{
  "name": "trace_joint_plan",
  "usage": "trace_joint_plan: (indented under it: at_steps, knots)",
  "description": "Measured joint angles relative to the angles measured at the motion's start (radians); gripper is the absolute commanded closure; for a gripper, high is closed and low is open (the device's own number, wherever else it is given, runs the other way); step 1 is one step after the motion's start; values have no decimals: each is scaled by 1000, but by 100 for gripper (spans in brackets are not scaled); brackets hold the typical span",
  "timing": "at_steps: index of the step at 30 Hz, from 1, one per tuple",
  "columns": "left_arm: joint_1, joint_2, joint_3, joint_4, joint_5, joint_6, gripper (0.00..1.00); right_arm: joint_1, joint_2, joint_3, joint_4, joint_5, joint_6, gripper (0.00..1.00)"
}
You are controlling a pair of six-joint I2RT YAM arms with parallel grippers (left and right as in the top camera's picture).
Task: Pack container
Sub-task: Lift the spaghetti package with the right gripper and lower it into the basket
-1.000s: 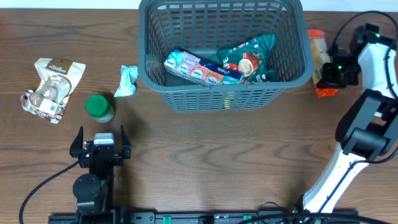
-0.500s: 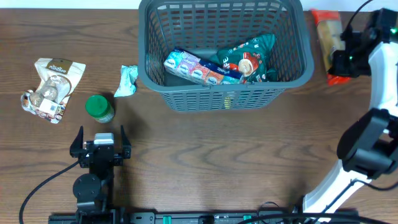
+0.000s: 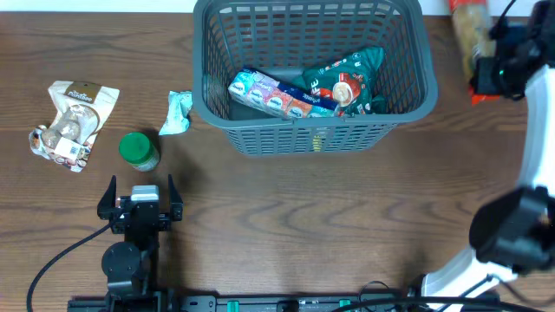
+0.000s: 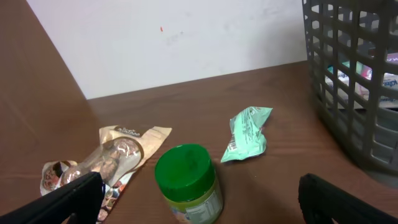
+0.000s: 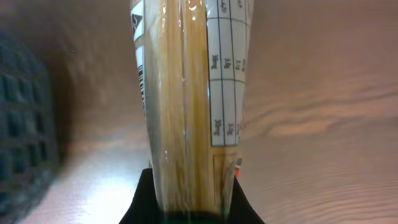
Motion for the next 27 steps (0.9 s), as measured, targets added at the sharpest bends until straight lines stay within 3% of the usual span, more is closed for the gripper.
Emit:
trace_joint_plan:
  at_steps: [11, 21, 27]
  knots:
    - [0, 0, 0, 0, 0, 0, 2, 129, -372, 11, 58, -2, -13, 99]
    - [0, 0, 0, 0, 0, 0, 2, 414, -368, 11, -137, -58, -257, 99]
    - [0, 0, 0, 0, 0, 0, 1, 549, -365, 8, -160, -88, -354, 99]
